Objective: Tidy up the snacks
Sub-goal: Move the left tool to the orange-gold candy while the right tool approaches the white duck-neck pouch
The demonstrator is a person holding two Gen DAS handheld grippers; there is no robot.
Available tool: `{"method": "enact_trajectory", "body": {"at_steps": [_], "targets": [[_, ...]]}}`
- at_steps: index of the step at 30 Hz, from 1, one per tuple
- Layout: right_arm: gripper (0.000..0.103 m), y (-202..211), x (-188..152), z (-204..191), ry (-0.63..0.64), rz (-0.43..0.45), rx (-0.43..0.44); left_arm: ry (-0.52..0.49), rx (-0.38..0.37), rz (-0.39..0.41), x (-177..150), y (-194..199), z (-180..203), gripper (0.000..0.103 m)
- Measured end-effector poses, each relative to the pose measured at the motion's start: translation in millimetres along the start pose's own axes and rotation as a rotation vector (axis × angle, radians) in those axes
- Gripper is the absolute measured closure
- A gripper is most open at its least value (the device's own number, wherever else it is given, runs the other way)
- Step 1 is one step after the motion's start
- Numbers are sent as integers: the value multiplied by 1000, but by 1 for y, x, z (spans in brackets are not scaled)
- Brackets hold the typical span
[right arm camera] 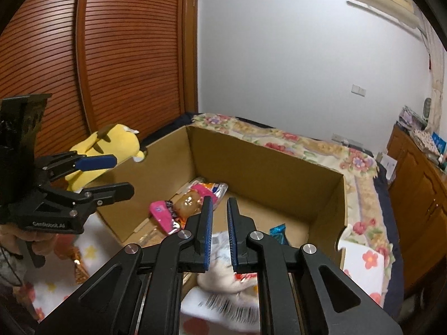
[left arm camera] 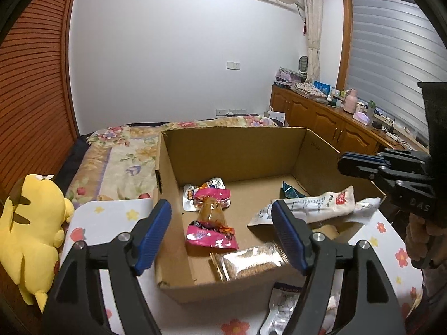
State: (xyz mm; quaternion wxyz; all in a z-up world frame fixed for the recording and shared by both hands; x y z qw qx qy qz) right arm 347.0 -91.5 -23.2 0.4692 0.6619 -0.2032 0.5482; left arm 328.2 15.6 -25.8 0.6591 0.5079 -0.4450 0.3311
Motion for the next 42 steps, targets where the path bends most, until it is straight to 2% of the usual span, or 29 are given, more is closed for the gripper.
{"method": "enact_trajectory", "body": {"at_steps": [5,12,18,24,29,31,34,37,42], "targets": [[95,24,0,-12,-19,19,6,-15,12,0,-9,22,1,27],[95,56,-18,-32,-47,15,18,-23,28,-34,-37,48,0,26],[95,81,-41,-46,-86,6,24,-9,50,-74,-68,67,-8,26],[93,92,-75,-56,-112,-42,17,5,69,-112,-97,81,-13,26],[84,94,-104,-60,-123,-91,15,21,75,-150,-120,86,-14,26],[74,94,-115,-62,-136,-106,21,28,77,-171,-130,85,-16,26],[65,94,-133,-66,-149,-136,29,44,80,-196,-142,83,-20,26],[62,92,-152,-72,-145,-167,39,54,84,-206,-147,83,-22,26],[56,90,-163,-80,-126,-197,52,59,85,-207,-151,84,-23,26]]}}
Point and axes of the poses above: each gripper's, at about its wrist camera, not at the fingertips, and y roughly against the way its jaws point, z to its right, x to its top, the point moved 8 cm from there along -y, roughly the way its jaws point, and after that the axes turned 11 degrees about z, right-handed, at the moved point
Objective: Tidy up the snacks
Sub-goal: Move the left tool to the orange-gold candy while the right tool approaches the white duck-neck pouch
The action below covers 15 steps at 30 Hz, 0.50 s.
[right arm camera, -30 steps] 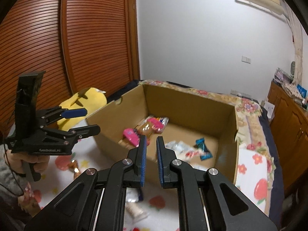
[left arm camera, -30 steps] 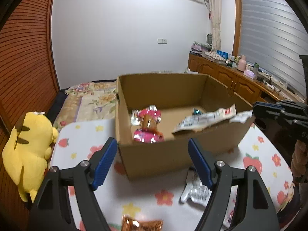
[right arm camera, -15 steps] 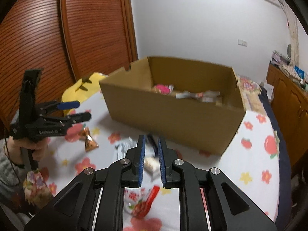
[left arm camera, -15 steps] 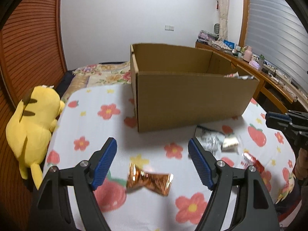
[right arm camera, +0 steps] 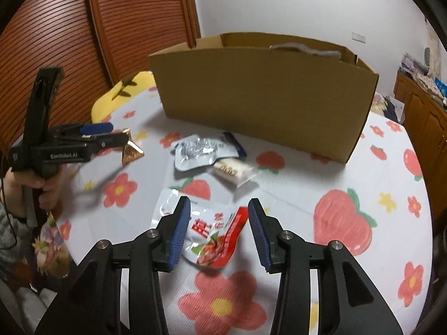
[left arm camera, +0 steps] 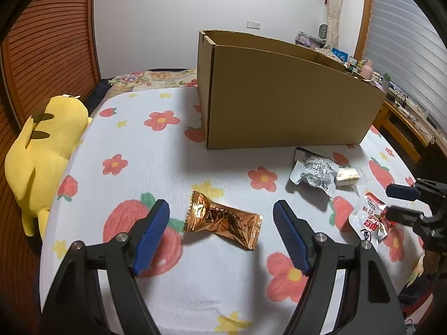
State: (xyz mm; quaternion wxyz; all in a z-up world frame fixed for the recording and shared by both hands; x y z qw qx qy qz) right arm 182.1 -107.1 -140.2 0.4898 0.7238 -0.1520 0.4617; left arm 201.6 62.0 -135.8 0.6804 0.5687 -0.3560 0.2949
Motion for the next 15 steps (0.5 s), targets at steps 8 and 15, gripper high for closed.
{"method": "enact_trajectory", "body": {"at_steps": [8,15], "targets": [[38,4,-19,-7,10,-47,5,14,3,-11,-9,-3,-4,26],[36,-4,-29,-13,97,-90,-31,-6,14,-17,-13,-6,-4,26]]}}
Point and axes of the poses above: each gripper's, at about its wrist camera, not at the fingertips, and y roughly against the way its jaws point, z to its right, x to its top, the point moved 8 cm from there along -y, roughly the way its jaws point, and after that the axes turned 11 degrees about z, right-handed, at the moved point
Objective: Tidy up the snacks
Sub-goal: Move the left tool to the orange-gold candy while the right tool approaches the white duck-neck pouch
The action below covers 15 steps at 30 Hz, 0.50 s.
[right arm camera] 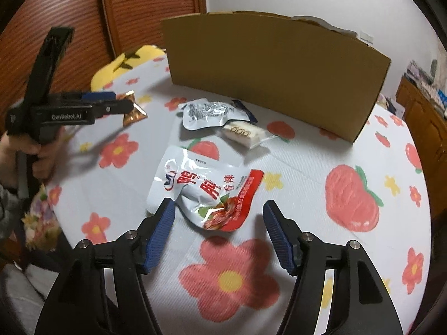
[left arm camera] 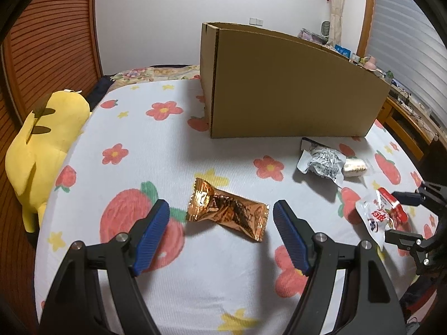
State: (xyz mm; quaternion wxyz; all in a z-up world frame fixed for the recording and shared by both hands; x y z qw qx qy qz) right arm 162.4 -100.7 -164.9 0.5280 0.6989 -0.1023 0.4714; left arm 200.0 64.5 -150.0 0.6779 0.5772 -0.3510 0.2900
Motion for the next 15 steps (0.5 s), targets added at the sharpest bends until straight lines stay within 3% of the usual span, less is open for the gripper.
{"method": "enact_trajectory", "body": {"at_steps": [15], "targets": [[29,-28,26,-8,102,-9,-10,10,-5,-16,-2,-3,0,26]]}}
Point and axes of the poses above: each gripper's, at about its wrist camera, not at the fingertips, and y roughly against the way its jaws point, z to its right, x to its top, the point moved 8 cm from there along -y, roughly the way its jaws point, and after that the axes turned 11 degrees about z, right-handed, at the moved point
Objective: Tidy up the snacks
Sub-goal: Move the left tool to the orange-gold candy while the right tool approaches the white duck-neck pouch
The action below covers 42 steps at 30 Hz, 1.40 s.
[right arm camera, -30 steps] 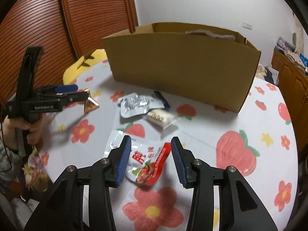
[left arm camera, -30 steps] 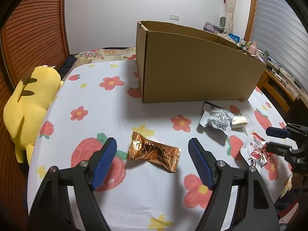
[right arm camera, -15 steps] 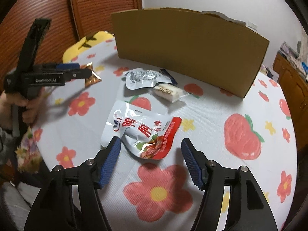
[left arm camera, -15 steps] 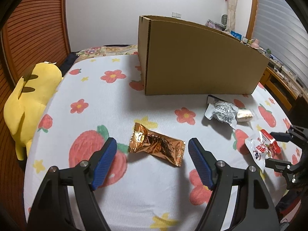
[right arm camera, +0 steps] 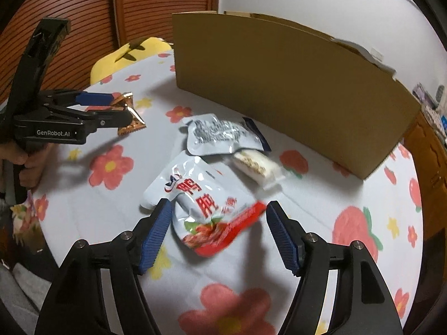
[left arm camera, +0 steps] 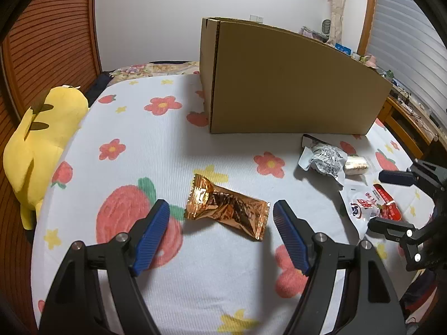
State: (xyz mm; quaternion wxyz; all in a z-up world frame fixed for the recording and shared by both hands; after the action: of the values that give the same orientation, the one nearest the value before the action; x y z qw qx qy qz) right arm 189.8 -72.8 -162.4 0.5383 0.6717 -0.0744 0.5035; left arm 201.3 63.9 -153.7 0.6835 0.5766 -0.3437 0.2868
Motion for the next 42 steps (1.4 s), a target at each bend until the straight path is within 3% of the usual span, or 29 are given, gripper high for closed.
{"method": "enact_trajectory", "body": {"at_steps": [3,9,13,20,27,35,40,42], "targets": [[24,-2,6,-3,31,12,-3,4,-2,-6,-1,-1,-1,26],[24,-16,17,-9,70,1,37,20,-4,-6,-1,-1,-3,26],[38,-24,14,-14,52,-31,104,22,-5,-5,-2,-1,-3,26],[42,-20,8,-23,27,-38,173,14,-2,-9,-1,-1,-1,26],[61,-7,3,-24,-35,-30,200,27,-10,-10,4,-2,5,26],[59,-2,0,-25,-64,7,163,114,39,-3,17,-7,-7,27],[56,-5,-2,-18,-126,12,189,54,114,-26,19,-17,-12,27],[57,-6,-2,-17,-99,7,152,38,126,-56,12,-20,-15,27]]}}
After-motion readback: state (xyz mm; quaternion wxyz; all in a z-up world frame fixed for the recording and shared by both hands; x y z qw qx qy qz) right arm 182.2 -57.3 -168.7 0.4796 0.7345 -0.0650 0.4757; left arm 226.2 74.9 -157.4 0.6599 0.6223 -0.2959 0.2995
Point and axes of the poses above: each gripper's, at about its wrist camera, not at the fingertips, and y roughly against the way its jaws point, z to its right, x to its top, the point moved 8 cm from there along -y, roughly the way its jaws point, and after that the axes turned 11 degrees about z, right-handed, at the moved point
